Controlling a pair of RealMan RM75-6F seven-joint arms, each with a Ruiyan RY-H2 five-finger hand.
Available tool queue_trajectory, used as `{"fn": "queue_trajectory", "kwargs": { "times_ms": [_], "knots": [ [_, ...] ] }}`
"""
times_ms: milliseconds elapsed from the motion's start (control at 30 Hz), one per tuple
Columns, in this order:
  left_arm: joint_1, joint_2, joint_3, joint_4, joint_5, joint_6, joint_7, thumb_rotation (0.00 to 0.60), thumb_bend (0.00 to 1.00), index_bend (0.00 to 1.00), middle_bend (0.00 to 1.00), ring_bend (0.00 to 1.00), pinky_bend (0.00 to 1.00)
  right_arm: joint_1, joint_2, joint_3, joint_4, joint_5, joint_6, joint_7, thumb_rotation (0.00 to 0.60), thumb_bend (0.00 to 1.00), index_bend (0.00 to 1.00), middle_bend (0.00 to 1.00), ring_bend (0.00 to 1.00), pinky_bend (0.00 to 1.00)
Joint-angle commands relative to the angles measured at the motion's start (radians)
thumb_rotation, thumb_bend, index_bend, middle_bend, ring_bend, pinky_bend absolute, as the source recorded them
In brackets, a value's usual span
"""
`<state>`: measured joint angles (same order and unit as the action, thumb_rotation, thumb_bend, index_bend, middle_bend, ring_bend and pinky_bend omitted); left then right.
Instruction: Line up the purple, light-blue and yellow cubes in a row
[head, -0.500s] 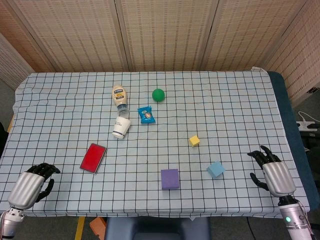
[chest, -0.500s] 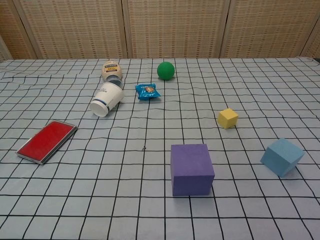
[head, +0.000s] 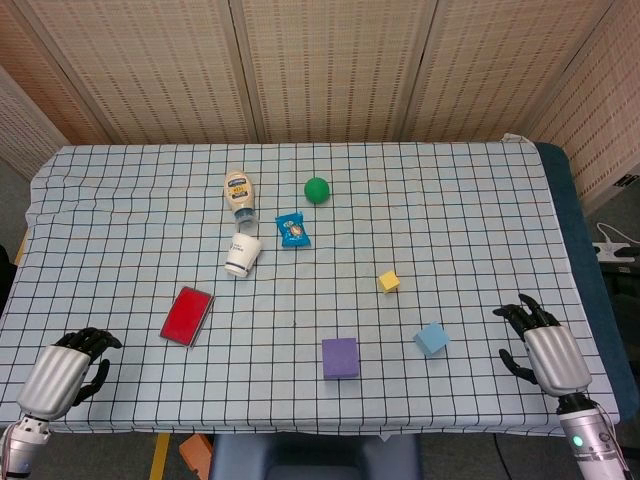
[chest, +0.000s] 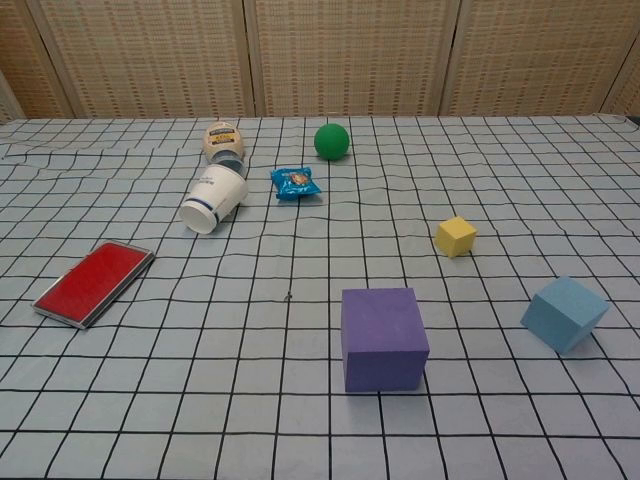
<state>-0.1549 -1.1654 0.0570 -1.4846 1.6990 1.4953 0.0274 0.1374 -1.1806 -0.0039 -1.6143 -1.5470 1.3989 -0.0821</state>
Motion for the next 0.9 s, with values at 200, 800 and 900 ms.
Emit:
{"fn": "queue_trajectory", "kwargs": {
  "times_ms": [200,800,900],
  "knots": [
    [0.0,0.01,0.002,-0.015,-0.008,-0.009,-0.006,0.6,0.57,0.39,0.35,0.27,0.4,0.002,-0.013,0.001,0.008,-0.001,-0.007,-0.017,0.6,0.23,0.26,0.25,0.07,0.29],
    [0.002,0.062,0.012,-0.078,-0.021,-0.029,-0.065,0.6,0.57,0.4,0.36,0.27,0.4,0.099,0.044,0.029,-0.118,0.009,-0.141,-0.193,0.6,0.19,0.28,0.79,0.68,0.83],
    [0.002,0.069,0.013,-0.085,-0.025,-0.032,-0.076,0.6,0.57,0.4,0.36,0.27,0.4,0.135,0.061,0.038,-0.147,0.043,-0.208,-0.25,0.6,0.17,0.28,0.8,0.69,0.84]
  ]
}}
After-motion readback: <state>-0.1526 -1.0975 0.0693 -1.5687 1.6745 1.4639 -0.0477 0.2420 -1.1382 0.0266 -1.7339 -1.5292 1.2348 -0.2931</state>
